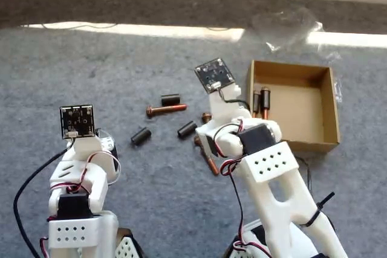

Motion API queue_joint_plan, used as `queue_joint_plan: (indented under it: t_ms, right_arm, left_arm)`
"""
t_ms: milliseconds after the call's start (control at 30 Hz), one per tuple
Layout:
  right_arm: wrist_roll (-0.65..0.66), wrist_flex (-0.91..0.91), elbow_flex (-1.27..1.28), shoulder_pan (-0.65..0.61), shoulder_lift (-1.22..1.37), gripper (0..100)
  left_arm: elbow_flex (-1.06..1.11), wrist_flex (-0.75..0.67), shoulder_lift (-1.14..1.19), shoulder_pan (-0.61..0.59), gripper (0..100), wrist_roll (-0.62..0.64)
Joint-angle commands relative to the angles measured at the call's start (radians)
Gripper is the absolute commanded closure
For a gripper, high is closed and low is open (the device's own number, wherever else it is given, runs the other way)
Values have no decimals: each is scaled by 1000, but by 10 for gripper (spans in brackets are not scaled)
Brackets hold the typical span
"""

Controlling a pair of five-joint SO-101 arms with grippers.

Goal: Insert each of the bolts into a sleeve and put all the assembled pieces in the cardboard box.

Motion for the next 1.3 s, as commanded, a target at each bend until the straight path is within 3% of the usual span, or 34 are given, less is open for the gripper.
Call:
queue_joint_plan:
  t_ms: [0,133,367,733,900,1100,1267]
  right_arm:
    - [9,13,-81,-8,-8,932]
    - [8,16,-105,-10,5,932]
    - [5,188,-351,-10,257,932]
    - [2,199,-582,-8,644,932]
    - [-86,245,-674,-10,759,930]
    - [-81,297,-829,-10,889,929]
    - [94,305,-924,-12,957,929]
  left_arm:
    - [-10,-3,-13,-12,995,-6]
    - [-10,-3,-13,-12,995,-6]
    - [-10,-3,-13,-12,995,-6]
    - [-8,-2,-13,-12,995,-6]
    - [-8,-2,-13,-12,995,-6]
    - [-8,-3,-13,-31,995,-6]
    - [-8,-3,-13,-93,995,-6]
